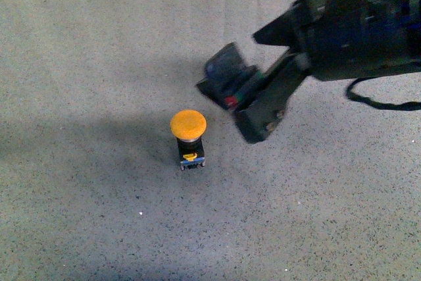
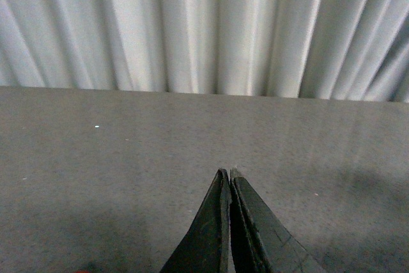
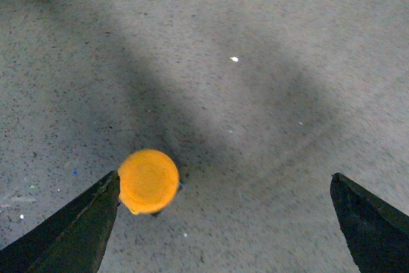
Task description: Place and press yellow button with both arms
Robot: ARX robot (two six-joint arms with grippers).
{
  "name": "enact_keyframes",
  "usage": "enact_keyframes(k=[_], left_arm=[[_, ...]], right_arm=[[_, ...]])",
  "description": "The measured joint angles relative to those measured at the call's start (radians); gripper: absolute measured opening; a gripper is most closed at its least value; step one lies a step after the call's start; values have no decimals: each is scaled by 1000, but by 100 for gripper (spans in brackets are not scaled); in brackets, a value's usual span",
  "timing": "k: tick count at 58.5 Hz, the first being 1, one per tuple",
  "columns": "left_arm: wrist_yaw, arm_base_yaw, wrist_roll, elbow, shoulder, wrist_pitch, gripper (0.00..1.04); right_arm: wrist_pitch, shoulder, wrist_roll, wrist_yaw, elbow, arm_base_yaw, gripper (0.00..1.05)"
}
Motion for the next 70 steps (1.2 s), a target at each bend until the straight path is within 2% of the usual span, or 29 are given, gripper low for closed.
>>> enact_keyframes(k=[7, 12, 18, 24, 36, 59, 66, 70], left_arm=[[12, 4, 0, 0, -62, -56, 1], [11, 5, 0, 0, -103, -95, 1], [11, 5, 0, 0, -164, -153, 1], [11, 5, 0, 0, -225, -212, 1], [11, 5, 0, 0, -294, -282, 1], [11, 5, 0, 0, -388, -375, 1], [11, 5, 0, 0, -512, -533, 1], [12, 5, 0, 0, -544, -545, 1]], right_arm=[[11, 87, -33, -3, 73, 34, 95], [15, 124, -35, 0, 112, 47, 82], [15, 137, -11, -30, 128, 64, 61], [-40, 138, -6, -98, 125, 88, 34], [-50, 161, 12, -103, 124, 87, 2], [-57, 172, 37, -117, 116, 78, 1], [-66, 172, 37, -115, 97, 77, 1], [-64, 178, 41, -93, 82, 69, 1]])
